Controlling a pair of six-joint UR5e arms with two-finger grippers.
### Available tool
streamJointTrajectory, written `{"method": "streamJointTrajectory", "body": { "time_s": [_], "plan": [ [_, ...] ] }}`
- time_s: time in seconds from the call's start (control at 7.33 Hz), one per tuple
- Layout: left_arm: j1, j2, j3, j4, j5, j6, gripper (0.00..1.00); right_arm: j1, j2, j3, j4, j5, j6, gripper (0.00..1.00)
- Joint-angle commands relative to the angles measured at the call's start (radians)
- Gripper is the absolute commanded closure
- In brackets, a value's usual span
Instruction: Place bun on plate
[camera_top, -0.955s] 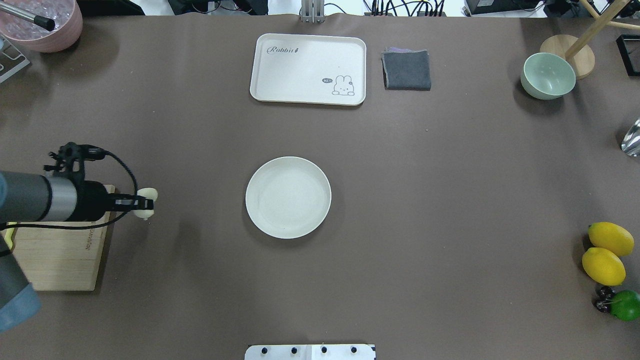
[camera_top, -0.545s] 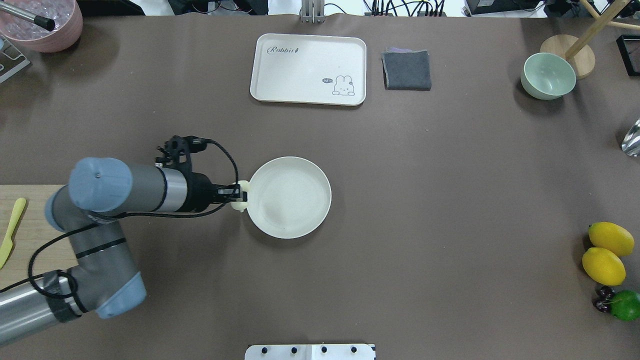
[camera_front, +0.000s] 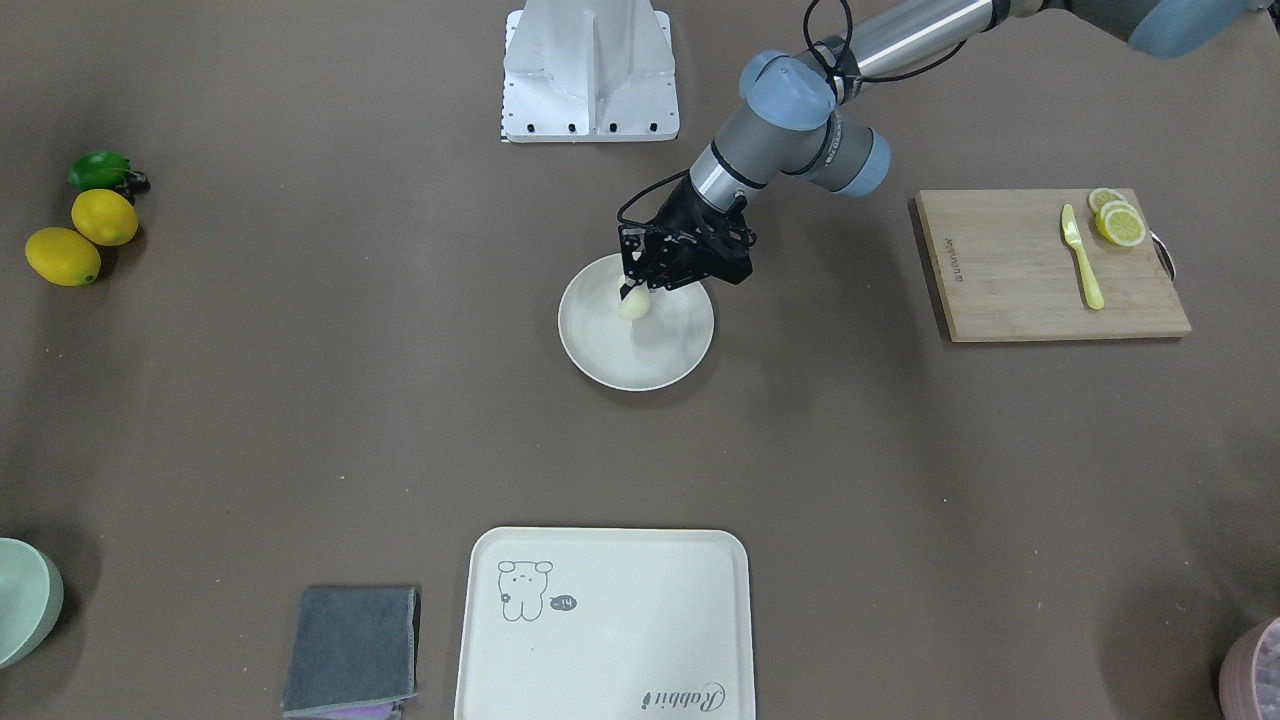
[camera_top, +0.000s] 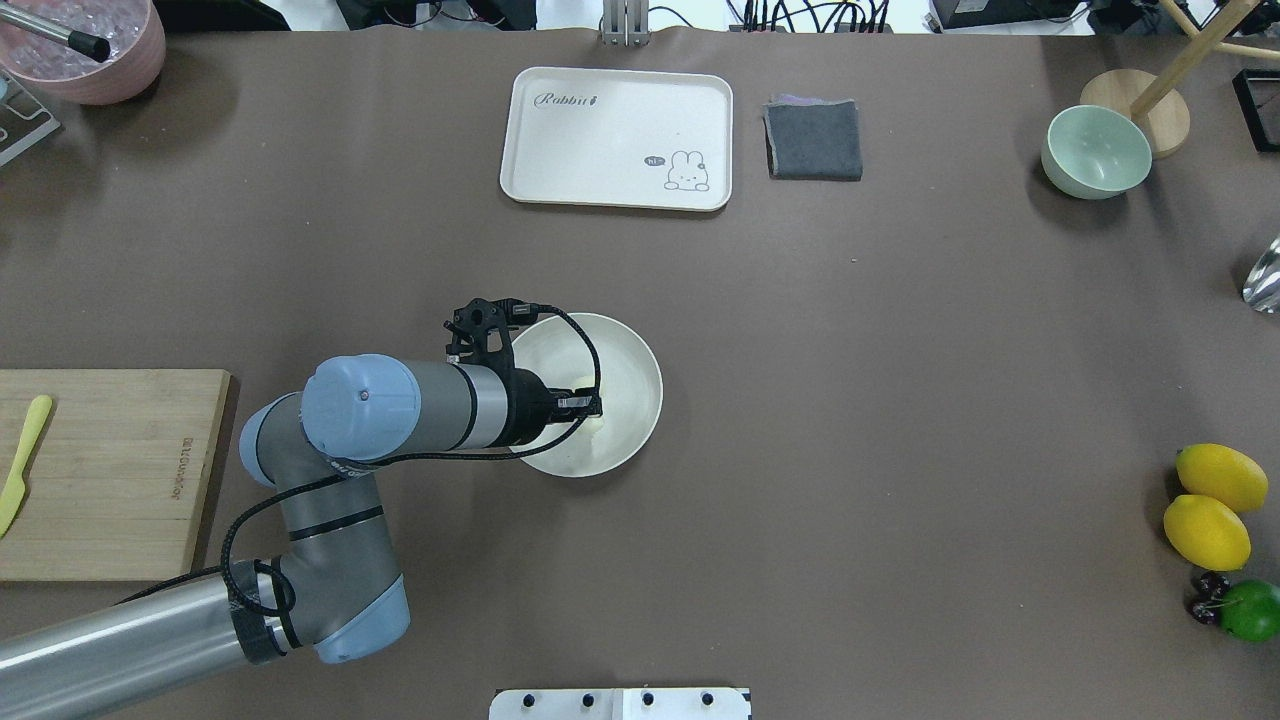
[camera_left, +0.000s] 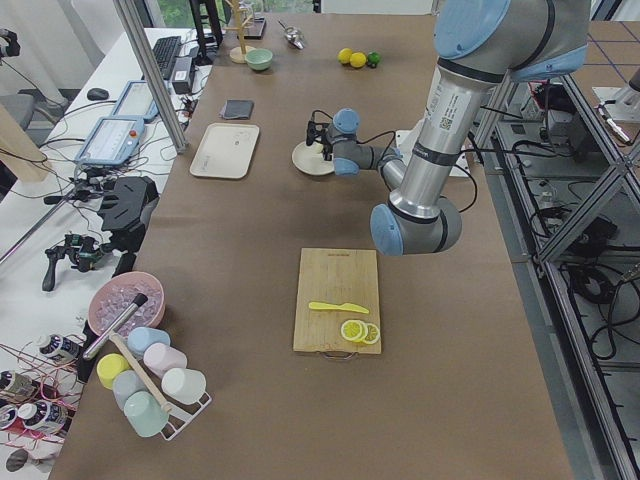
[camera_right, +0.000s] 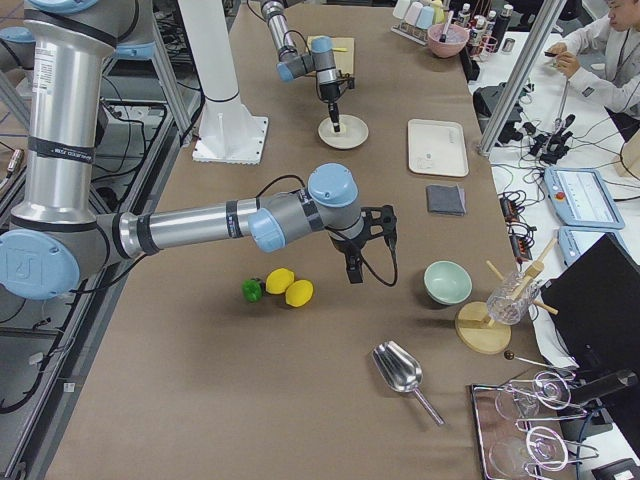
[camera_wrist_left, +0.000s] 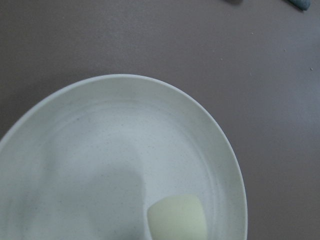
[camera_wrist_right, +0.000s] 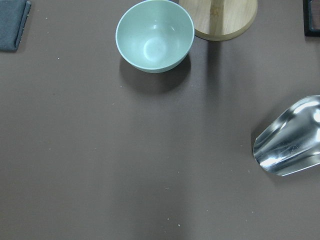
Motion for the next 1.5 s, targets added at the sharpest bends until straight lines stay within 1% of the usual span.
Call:
{"method": "streamJointTrajectory", "body": {
  "time_s": [0.0, 0.55, 0.68, 0.82, 0.95, 1.09, 1.23, 1.36],
  "plan": [
    [-0.001, -0.002, 0.006, 0.0, 0.023, 0.003, 0.03, 0.001, 0.0, 0.002, 0.0, 0.0, 0.0, 0.0],
    [-0.015, -0.002, -0.007, 0.0, 0.021, 0.002, 0.03, 0.004, -0.002, 0.001, 0.0, 0.0, 0.0, 0.0],
    [-0.03, 0.0, -0.03, 0.023, 0.018, 0.003, 0.03, 0.004, -0.002, 0.001, 0.0, 0.0, 0.0, 0.0],
    [-0.049, 0.003, -0.117, 0.137, 0.012, 0.005, 0.03, 0.006, -0.002, 0.001, 0.0, -0.001, 0.0, 0.0],
    [-0.056, 0.004, -0.245, 0.329, -0.005, 0.008, 0.03, 0.007, -0.002, -0.001, 0.0, -0.001, 0.0, 0.0],
    [-0.102, 0.015, -0.348, 0.495, -0.06, 0.023, 0.03, 0.01, -0.005, -0.002, 0.0, -0.001, -0.002, 0.0],
    [-0.169, 0.06, -0.424, 0.593, -0.151, 0.123, 0.03, 0.015, -0.018, -0.002, 0.0, -0.004, -0.023, 0.0],
    [-0.281, 0.126, -0.473, 0.657, -0.245, 0.243, 0.03, 0.036, -0.046, -0.004, -0.002, -0.007, -0.072, 0.0]
  ]
}}
